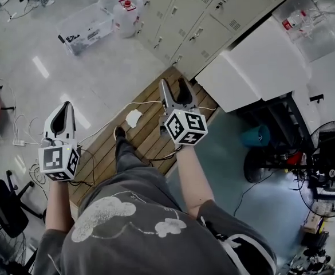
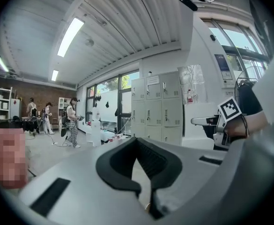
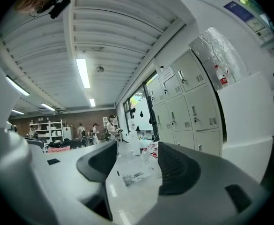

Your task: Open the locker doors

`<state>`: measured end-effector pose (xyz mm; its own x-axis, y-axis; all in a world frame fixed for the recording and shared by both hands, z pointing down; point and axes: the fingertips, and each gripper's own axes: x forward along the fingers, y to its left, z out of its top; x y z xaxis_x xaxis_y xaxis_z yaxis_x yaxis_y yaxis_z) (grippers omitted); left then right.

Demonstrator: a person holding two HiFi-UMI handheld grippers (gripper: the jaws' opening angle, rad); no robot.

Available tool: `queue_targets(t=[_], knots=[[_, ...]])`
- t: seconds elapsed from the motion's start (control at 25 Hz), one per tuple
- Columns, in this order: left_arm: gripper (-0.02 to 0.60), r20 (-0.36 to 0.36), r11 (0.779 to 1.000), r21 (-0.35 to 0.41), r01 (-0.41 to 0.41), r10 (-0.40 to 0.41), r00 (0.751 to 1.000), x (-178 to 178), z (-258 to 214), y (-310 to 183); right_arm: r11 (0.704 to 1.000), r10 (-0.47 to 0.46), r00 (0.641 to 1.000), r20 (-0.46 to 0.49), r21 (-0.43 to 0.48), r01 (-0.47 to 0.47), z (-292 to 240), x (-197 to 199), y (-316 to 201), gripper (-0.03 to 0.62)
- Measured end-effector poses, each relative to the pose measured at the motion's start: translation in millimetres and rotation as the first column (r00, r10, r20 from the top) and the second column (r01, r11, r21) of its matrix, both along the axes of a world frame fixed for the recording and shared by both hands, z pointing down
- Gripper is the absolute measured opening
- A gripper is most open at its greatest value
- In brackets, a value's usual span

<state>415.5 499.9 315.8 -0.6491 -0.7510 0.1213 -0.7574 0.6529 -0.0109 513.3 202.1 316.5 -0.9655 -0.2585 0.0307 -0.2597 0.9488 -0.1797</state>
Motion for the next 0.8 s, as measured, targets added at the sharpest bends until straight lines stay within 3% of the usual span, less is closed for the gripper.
queue_targets(t=[0.28, 0.48, 0.64, 0.8], knots=[[0.008, 0.033, 0.999, -0.009, -0.038, 0.038, 0.999, -127.7, 33.7, -94.4, 1.0, 0.025, 1.0, 0.007, -0.019, -0.025, 49.4, -120.4, -92.0, 0.308], [0.008, 0.048, 0.994, 0.038, -0.104, 0.102, 0.994, -217.1, 27.1, -184.4, 0.998, 0.068, 0.998, 0.007, -0.014, -0.068, 52.3, -197.8, -168.4, 0.319], [0.008, 0.054, 0.988, 0.058, -0.146, 0.143, 0.988, -264.6, 21.9, -237.8, 0.995, 0.099, 0.995, 0.024, 0.015, -0.099, 40.8, -229.9, -211.8, 0.322], [0.008, 0.048, 0.978, 0.068, -0.198, 0.195, 0.98, -286.1, 21.4, -284.1, 0.989, 0.147, 0.989, 0.022, -0.008, -0.147, 48.2, -233.9, -244.6, 0.327]])
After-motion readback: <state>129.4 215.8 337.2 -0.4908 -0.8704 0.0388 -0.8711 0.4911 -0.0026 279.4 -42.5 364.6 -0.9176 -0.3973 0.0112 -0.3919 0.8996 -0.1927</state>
